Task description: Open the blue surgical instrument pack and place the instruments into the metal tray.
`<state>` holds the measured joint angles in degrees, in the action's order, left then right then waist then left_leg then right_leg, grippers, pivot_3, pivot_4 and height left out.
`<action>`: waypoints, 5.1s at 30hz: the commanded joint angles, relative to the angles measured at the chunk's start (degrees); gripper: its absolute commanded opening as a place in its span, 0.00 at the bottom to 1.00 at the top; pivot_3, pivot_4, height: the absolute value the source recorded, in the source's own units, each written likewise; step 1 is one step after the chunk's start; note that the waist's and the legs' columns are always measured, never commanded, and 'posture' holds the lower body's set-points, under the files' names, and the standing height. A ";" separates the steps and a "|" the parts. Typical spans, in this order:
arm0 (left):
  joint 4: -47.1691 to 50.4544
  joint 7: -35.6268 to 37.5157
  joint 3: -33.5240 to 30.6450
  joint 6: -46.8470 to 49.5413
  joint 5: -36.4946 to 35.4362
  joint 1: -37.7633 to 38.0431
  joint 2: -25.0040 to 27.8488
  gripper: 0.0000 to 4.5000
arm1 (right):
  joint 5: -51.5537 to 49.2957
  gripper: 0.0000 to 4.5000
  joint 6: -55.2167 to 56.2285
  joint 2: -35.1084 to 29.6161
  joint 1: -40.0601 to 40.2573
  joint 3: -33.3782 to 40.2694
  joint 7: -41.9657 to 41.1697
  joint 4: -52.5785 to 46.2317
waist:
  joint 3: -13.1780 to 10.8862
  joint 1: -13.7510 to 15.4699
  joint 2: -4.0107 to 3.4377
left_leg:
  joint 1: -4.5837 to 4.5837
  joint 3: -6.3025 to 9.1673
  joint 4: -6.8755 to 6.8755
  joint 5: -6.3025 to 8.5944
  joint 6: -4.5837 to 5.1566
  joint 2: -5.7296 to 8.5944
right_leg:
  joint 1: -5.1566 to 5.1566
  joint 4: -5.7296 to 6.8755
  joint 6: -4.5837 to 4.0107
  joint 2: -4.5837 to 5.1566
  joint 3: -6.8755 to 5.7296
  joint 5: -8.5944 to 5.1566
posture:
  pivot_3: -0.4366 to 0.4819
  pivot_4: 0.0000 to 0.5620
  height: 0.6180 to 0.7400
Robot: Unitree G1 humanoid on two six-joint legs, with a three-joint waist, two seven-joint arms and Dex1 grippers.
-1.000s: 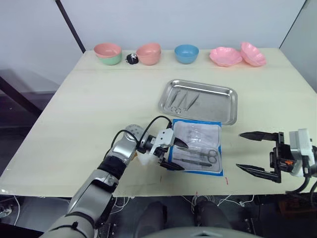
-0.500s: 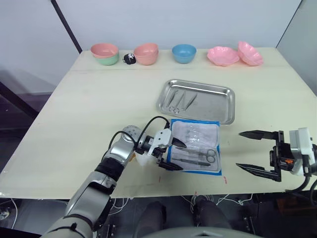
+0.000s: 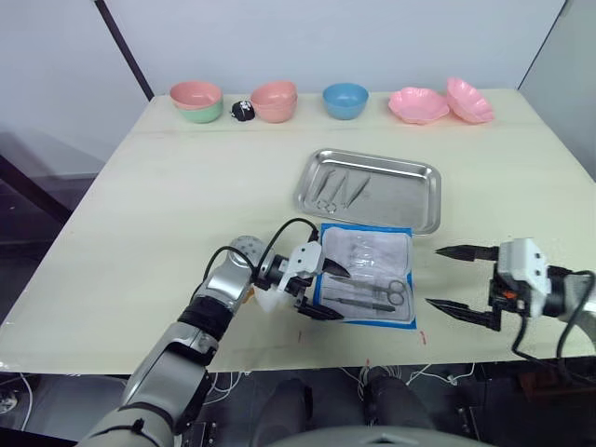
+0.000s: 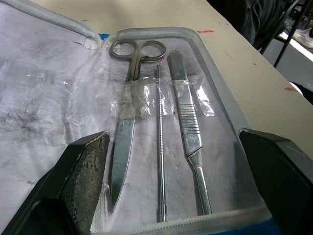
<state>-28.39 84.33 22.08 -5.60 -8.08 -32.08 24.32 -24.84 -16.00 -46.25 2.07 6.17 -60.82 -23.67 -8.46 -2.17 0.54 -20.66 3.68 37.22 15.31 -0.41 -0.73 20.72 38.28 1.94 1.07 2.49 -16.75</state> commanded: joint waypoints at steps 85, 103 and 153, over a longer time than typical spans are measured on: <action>-10.04 -4.78 2.95 1.19 6.27 1.73 0.28 1.00 | 29.29 0.03 -32.28 -3.03 -34.85 -37.18 -0.39 -8.77 | -0.56 0.55 -0.43 | -0.30 0.90 -0.22 0.02 -0.08 0.19 | 0.14 -0.54 0.07 1.09 -1.63 0.03 | 0.48 0.27 1.00; -10.11 -4.77 2.84 1.27 6.13 1.82 0.22 1.00 | 25.86 0.03 -32.24 -6.59 -31.08 -31.91 -0.69 -10.58 | -0.58 1.01 -0.42 | -0.23 0.90 -0.48 0.03 -0.12 0.20 | 0.14 -0.68 0.07 1.17 -1.73 0.03 | 0.48 0.27 1.00; -10.18 -4.39 2.69 1.02 6.04 1.72 0.48 1.00 | 5.06 0.03 -43.60 17.39 -33.77 -2.19 31.93 3.82 | -0.60 1.41 -0.68 | -0.36 0.90 -0.79 -0.02 -0.05 0.27 | 0.26 -1.06 0.40 1.24 -1.88 0.26 | 0.48 0.27 1.00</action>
<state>-30.22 83.58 23.01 -8.35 -8.14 -33.62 22.34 -19.99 -59.02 -29.82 -29.90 3.27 -31.11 -19.83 -9.07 -0.76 -0.14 -21.03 4.58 36.43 15.28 -0.45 -0.43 21.00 37.22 2.34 2.31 0.61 -16.48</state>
